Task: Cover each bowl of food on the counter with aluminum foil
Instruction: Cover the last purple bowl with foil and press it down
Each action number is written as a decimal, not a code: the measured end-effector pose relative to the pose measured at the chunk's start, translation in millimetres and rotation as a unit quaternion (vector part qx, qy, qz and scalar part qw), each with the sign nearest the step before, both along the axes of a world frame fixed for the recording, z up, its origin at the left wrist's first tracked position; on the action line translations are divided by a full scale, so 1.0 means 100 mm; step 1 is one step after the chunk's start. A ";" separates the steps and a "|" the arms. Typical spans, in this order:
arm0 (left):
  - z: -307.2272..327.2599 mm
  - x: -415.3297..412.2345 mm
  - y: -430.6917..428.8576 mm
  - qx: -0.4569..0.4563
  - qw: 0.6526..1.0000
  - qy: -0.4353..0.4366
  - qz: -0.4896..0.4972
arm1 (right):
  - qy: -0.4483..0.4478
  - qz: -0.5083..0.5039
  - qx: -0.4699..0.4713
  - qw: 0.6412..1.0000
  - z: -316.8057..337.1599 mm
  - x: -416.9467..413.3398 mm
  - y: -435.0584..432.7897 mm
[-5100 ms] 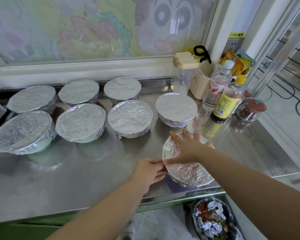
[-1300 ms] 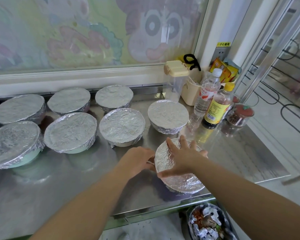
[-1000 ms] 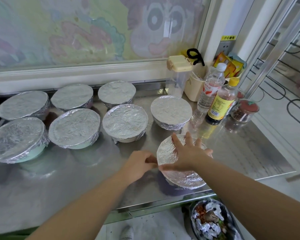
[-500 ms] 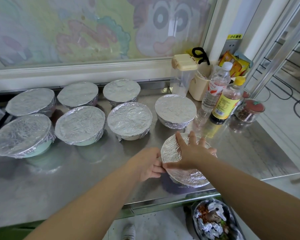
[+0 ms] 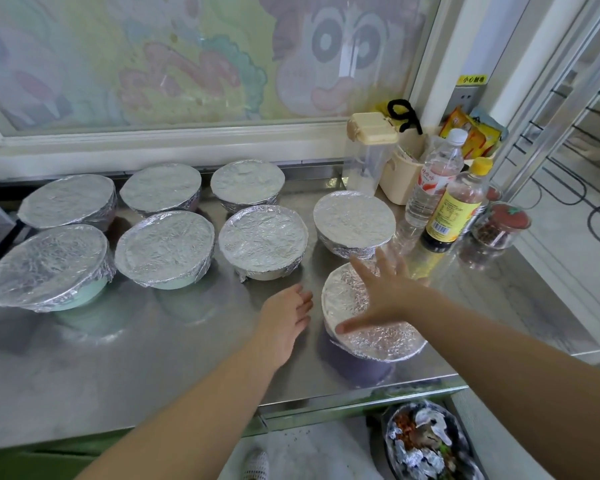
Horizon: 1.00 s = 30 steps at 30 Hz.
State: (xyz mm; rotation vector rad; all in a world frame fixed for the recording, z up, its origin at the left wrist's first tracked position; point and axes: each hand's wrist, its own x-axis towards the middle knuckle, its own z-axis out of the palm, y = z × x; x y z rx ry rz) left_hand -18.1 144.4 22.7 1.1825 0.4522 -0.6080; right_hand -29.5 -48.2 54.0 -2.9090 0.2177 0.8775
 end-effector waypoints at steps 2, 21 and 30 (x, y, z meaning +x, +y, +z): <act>-0.02 -0.13 0.02 0.045 0.999 -0.004 0.015 | 0.003 0.022 0.011 1.000 -0.03 0.01 0.05; 0.33 -0.24 -0.22 -0.005 0.988 0.141 -0.068 | 0.003 0.018 0.007 1.000 -0.03 0.03 0.11; 0.34 0.01 -0.20 -0.008 0.975 0.148 -0.164 | -0.009 0.018 0.013 1.000 -0.05 0.02 0.11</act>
